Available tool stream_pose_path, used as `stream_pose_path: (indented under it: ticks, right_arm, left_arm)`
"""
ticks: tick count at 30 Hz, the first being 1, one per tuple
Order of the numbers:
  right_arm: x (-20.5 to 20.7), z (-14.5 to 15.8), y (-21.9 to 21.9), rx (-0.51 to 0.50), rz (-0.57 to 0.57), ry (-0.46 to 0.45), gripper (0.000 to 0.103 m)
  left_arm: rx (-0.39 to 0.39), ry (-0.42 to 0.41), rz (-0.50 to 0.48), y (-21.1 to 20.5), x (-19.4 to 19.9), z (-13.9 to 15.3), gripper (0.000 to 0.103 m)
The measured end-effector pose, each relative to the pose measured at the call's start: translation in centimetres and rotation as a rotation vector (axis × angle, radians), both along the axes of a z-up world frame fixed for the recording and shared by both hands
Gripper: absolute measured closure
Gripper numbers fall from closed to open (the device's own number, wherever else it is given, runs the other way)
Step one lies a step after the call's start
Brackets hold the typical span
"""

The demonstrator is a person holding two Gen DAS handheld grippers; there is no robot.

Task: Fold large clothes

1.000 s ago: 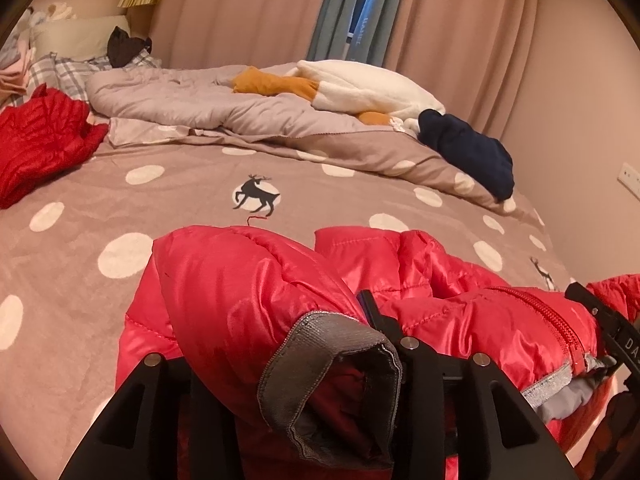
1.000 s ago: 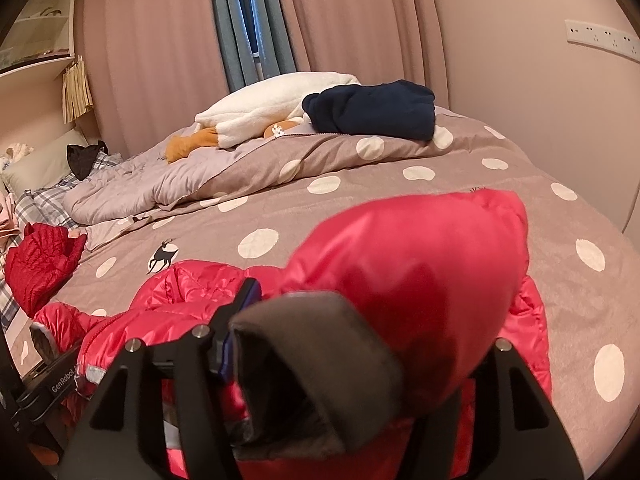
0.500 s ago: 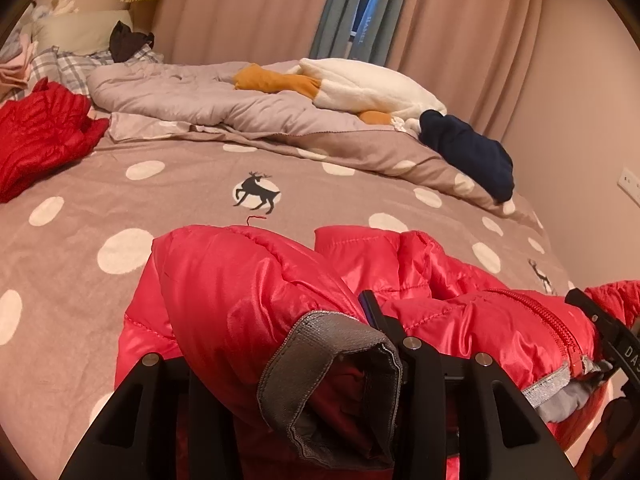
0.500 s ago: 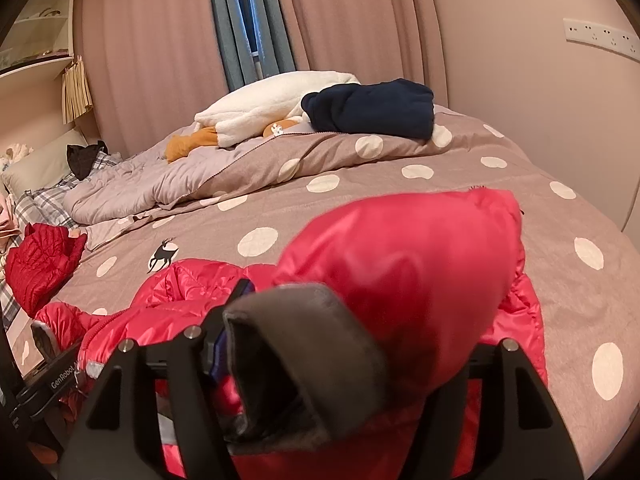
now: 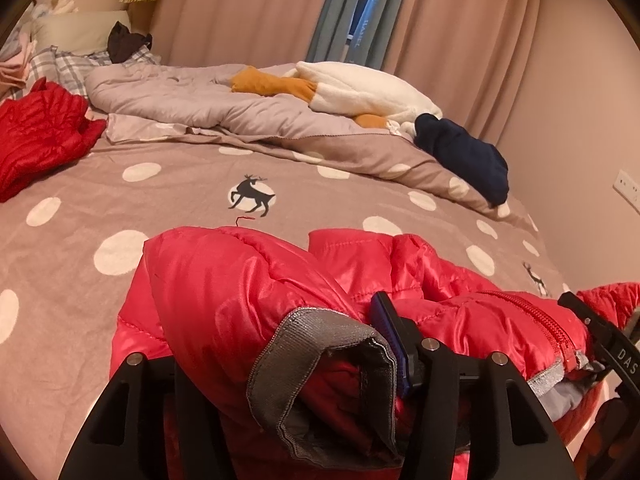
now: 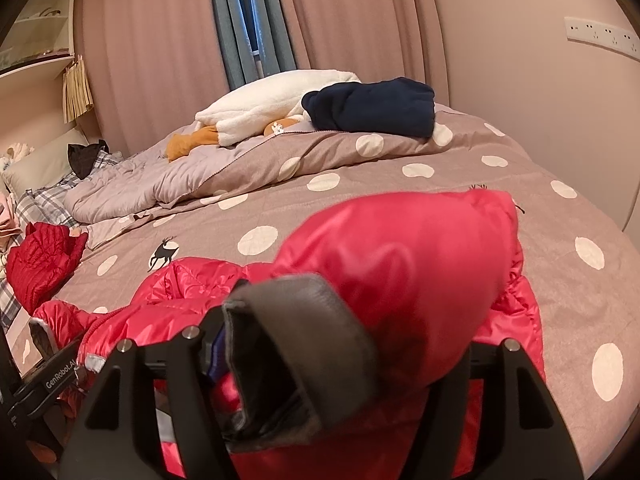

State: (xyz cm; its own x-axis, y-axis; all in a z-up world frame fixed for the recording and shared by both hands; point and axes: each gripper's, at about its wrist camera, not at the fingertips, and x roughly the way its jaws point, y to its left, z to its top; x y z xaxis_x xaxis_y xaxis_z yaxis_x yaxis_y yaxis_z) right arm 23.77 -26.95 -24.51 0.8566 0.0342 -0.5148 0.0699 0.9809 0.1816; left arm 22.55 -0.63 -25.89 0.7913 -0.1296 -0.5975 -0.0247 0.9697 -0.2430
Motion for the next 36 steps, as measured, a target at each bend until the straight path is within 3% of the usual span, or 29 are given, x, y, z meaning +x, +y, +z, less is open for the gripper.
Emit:
stream_pose_path:
  ticks: [24,29,36]
  right_arm:
    - [-0.3,0.3,0.2,-0.005,-0.006,-0.007,0.024]
    - [-0.6,0.5,-0.3,0.010,-0.015,-0.010,0.019]
    - [-0.7,0.6,-0.9,0.025,-0.027,-0.008,0.016]
  left_arm:
    - [-0.009,-0.005,-0.004,0.0,-0.6,0.2,0.046]
    - [-0.053,-0.031,-0.009,0.0,-1.0,0.7,0.031]
    - [-0.009,-0.044,-0.012,-0.5,-1.2,0.8,0.031]
